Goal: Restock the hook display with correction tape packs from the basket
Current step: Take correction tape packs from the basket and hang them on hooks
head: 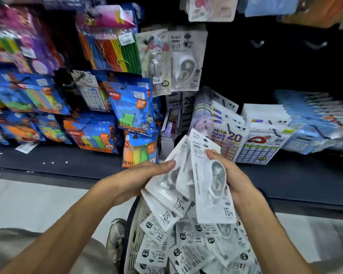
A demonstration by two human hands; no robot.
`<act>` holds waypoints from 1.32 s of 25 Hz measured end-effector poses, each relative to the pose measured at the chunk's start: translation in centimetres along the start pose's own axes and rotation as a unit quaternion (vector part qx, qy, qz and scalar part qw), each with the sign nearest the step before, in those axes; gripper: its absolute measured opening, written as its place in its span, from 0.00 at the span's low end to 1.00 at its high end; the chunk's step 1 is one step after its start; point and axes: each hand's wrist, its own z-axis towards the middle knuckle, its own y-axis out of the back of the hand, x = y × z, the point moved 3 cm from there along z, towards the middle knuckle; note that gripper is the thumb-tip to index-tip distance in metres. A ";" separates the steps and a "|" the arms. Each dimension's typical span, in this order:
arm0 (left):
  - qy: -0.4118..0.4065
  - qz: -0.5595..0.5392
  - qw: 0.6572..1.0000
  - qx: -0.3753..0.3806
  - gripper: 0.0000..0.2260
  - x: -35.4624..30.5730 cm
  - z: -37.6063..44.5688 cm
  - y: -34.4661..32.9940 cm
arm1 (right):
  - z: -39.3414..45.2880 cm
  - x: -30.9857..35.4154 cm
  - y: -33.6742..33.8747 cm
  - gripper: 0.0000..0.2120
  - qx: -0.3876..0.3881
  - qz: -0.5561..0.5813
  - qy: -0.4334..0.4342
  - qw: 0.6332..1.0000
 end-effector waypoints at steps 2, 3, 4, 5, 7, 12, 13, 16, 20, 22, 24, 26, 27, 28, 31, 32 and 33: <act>-0.026 -0.040 0.999 -0.003 0.18 0.1 -0.3 -0.6 | -0.1 -0.7 -1.4 0.32 0.000 -0.028 0.005 1.000; -0.032 -0.067 0.997 -0.019 0.22 0.0 -0.4 -0.6 | -0.1 -0.8 -2.0 0.32 -0.022 -0.027 0.013 0.999; -0.033 -0.105 0.993 -0.035 0.24 0.0 -0.3 -0.5 | 0.1 -0.8 -2.3 0.31 -0.058 -0.011 0.036 0.998; -0.036 -0.148 0.987 -0.052 0.24 -0.1 -0.1 -0.2 | 0.2 -0.5 -2.4 0.28 -0.111 0.002 0.071 0.991; -0.041 -0.208 0.972 -0.098 0.22 -0.4 0.2 0.4 | 0.3 0.2 -2.0 0.17 -0.205 -0.019 0.137 0.969; -0.063 -0.185 0.952 -0.235 0.19 -0.8 0.8 0.7 | 0.0 -0.6 -2.1 0.17 -0.125 -0.085 0.095 0.984; -0.073 -0.173 0.947 -0.259 0.18 -1.0 0.7 1.2 | -0.1 -0.7 -2.1 0.20 -0.078 -0.080 0.090 0.990; -0.107 -0.139 0.941 -0.290 0.12 -2.1 -0.2 2.0 | -1.0 -0.5 -2.4 0.28 0.013 -0.050 0.085 0.995; -0.193 -0.105 0.924 -0.314 0.12 -4.6 -2.8 2.6 | -1.2 1.2 -2.9 0.26 -0.072 0.058 0.179 0.980; -0.250 -0.109 0.898 -0.345 0.14 -6.8 -5.1 3.9 | -1.9 3.8 -4.0 0.23 -0.088 0.002 0.279 0.956; -0.310 -0.099 0.857 -0.400 0.16 -8.9 -7.9 5.8 | -3.1 7.1 -6.8 0.21 -0.061 -0.099 0.377 0.919; -0.360 -0.123 0.828 -0.413 0.17 -10.3 -9.7 6.9 | -3.0 9.9 -9.4 0.16 -0.051 -0.175 0.417 0.891; -0.376 -0.144 0.820 -0.406 0.17 -10.7 -10.0 7.2 | -2.7 11.1 -10.7 0.14 -0.062 -0.208 0.416 0.883; -0.383 -0.157 0.816 -0.404 0.17 -10.9 -10.1 7.3 | -2.3 11.9 -11.5 0.13 -0.086 -0.237 0.410 0.876; -0.381 -0.172 0.813 -0.406 0.15 -11.1 -9.6 7.1 | -1.8 12.2 -11.8 0.10 -0.142 -0.261 0.425 0.855; -0.379 -0.176 0.816 -0.400 0.15 -11.1 -9.3 7.0 | -2.1 12.1 -11.6 0.09 -0.152 -0.261 0.435 0.848; -0.374 -0.177 0.819 -0.397 0.15 -11.0 -8.9 6.9 | -2.3 12.0 -11.7 0.09 -0.155 -0.264 0.440 0.844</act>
